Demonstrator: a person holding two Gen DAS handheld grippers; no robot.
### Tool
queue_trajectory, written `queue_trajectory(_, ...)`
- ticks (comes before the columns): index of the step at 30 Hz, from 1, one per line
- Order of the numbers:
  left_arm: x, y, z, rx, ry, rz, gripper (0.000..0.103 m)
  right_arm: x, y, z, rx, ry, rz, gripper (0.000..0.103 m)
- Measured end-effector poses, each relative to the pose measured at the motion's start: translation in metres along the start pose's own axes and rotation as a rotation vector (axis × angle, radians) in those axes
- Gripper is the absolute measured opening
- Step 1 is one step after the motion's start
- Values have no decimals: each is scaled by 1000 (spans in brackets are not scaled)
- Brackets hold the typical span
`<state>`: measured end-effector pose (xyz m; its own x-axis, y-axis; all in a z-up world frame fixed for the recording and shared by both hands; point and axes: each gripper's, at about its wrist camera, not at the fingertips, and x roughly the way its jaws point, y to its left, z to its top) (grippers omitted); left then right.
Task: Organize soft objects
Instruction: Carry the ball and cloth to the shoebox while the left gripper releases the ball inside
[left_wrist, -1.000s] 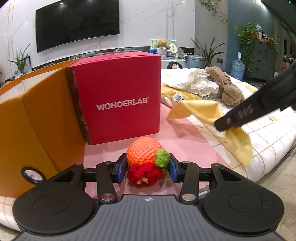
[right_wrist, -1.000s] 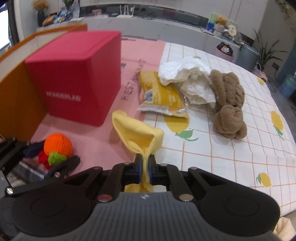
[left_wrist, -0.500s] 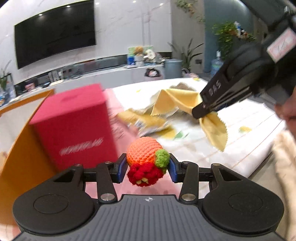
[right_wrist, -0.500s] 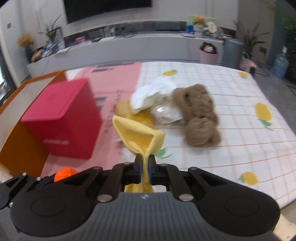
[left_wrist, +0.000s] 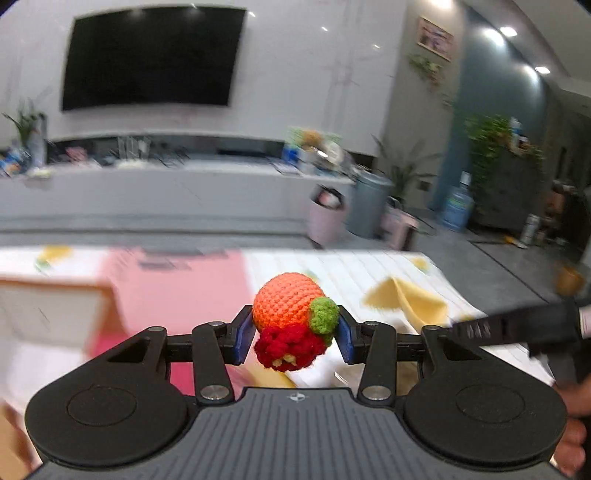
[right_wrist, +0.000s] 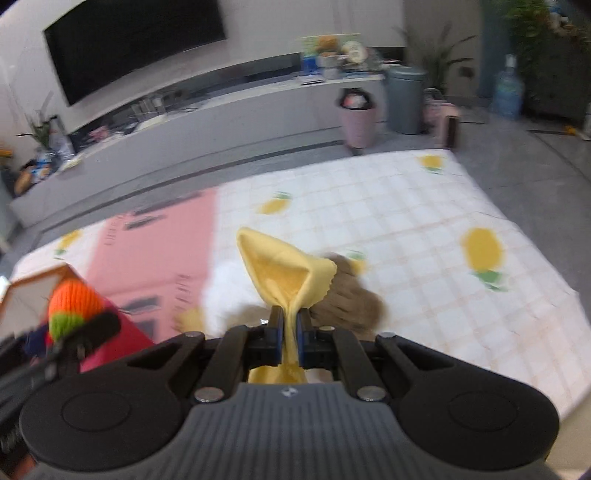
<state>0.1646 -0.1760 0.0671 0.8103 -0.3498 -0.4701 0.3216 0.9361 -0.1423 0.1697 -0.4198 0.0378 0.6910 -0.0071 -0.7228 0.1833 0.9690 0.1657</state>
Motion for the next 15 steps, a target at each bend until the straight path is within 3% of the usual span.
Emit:
queue_trajectory(3, -4, 34, 21, 0, -34, 101, 51, 8, 40, 20, -41, -22, -12, 5)
queue_trajectory(9, -27, 119, 42, -61, -72, 265, 51, 11, 133, 43, -38, -52, 203, 5)
queue_trajectory(15, -28, 184, 39, -108, -17, 396, 51, 11, 233, 24, -165, -30, 347, 5)
